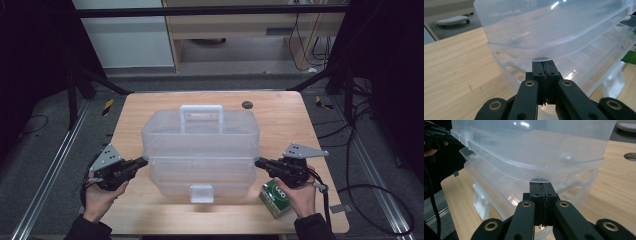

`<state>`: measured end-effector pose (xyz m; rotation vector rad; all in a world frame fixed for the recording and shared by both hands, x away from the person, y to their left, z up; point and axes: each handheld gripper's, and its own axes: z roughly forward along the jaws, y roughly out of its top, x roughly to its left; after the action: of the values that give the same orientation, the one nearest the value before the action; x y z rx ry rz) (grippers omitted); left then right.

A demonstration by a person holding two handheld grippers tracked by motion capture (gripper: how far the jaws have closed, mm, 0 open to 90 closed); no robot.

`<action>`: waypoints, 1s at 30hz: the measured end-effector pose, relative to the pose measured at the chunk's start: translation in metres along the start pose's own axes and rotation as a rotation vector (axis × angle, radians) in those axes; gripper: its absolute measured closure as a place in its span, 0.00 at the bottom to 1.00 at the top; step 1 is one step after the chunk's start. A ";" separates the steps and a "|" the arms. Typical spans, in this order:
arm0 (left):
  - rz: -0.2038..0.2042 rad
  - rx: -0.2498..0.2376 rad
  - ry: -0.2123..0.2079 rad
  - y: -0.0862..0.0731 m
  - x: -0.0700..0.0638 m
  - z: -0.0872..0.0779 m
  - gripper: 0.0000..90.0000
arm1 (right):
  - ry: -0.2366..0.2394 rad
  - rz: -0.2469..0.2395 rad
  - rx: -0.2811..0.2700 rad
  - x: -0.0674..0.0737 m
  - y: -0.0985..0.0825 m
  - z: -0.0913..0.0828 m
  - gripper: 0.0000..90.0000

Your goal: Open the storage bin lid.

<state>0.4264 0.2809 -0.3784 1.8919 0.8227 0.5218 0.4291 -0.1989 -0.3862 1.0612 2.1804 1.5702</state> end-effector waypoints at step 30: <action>-0.002 -0.052 0.057 0.023 0.000 0.003 0.99 | 0.012 -0.001 -0.027 -0.004 0.028 0.007 1.00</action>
<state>0.4356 0.2723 -0.3587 1.8356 0.8399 0.5934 0.4475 -0.1919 -0.3649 1.0451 2.1606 1.6045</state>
